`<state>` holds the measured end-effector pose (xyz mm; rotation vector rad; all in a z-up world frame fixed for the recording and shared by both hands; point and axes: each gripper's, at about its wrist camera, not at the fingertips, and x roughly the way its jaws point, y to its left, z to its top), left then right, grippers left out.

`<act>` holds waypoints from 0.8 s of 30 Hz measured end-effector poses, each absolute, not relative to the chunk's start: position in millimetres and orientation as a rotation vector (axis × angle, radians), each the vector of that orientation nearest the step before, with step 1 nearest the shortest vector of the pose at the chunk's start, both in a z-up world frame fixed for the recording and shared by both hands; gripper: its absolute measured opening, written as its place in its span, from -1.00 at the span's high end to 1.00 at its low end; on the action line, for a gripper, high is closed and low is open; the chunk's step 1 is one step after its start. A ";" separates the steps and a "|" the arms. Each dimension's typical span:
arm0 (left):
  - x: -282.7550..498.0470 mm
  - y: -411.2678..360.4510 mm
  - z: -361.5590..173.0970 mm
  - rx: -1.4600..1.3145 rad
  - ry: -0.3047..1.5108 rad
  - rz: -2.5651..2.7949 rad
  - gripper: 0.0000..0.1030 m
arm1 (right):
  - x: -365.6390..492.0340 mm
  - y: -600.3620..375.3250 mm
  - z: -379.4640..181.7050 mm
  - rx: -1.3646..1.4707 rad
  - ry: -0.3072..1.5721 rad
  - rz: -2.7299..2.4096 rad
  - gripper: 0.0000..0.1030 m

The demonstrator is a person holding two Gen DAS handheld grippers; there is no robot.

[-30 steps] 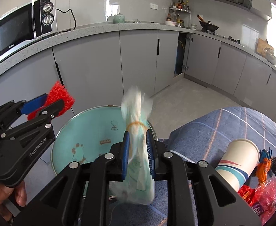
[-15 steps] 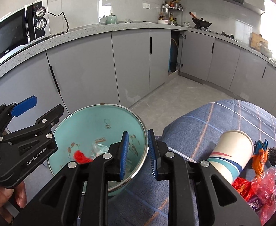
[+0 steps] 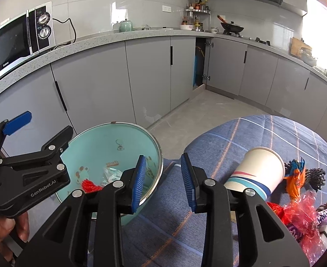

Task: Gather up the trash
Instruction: 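Carry the red net and packet over the teal bin and open both tools, then move both tools back to the table toward the paper cup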

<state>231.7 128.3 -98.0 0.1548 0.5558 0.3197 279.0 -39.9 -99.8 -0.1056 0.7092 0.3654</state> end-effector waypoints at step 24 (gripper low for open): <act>216.5 94.9 -82.7 0.249 0.542 0.411 -0.90 | 232.6 -110.0 -67.1 -0.100 0.626 0.198 -0.12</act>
